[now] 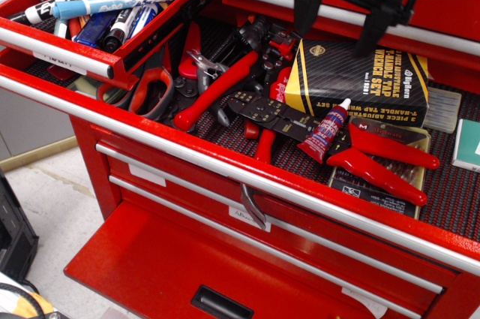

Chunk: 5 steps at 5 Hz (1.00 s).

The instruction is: Pick up glue and put into drawer

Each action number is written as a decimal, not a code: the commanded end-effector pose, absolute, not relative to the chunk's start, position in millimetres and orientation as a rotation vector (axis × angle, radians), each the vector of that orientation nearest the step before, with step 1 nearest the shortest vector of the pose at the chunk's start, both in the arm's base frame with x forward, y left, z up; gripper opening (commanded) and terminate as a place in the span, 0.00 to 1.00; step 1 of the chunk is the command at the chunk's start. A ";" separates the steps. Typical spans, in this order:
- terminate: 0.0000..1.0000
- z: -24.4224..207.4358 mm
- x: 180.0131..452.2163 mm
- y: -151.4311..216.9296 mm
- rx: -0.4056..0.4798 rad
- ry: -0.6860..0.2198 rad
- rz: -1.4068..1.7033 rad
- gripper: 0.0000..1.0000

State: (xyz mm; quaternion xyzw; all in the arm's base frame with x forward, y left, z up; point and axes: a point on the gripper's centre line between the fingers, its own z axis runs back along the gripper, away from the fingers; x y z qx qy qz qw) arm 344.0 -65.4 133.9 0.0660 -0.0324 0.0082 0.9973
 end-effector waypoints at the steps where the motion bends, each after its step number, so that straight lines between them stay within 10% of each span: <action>1: 0.00 117.0 341.6 -75.3 0.097 -0.168 0.067 1.00; 5: 0.00 74.8 337.2 -81.3 0.126 -0.167 0.122 1.00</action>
